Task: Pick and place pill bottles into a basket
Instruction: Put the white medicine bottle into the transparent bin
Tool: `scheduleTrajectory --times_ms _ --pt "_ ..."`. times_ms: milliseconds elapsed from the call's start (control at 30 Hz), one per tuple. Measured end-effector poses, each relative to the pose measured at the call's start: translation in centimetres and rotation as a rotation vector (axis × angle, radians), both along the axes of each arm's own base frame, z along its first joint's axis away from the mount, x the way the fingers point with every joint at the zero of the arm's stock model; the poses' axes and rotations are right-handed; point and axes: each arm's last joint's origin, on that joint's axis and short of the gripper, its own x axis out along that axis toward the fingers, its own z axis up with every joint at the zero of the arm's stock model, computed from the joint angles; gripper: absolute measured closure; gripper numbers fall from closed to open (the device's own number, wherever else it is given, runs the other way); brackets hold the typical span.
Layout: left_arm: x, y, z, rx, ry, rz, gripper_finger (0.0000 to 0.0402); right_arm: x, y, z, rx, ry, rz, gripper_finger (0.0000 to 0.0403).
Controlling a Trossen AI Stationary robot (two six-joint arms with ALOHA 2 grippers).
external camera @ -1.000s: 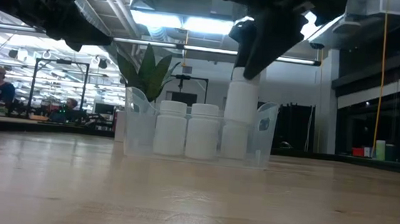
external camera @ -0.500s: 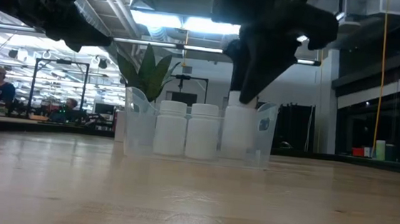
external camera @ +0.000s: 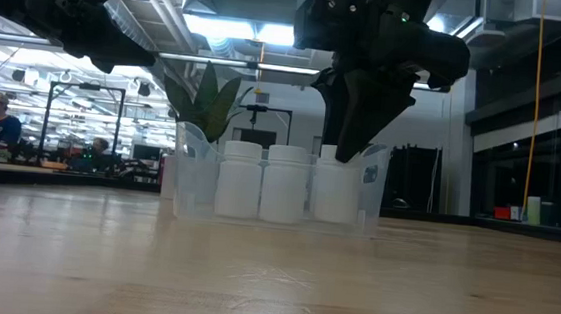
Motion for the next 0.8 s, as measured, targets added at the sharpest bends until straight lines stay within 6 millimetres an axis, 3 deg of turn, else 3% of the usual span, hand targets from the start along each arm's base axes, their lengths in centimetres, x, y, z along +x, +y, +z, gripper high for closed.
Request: scheduleTrajectory --times_ms 600,800 --pt "0.0 0.0 0.0 0.0 0.0 0.0 0.0385 0.17 -0.05 0.06 0.012 -0.019 -0.031 0.0237" --pt "0.0 0.0 0.0 0.0 0.0 0.0 0.0381 0.3 -0.04 0.1 0.015 -0.033 -0.035 0.0206"
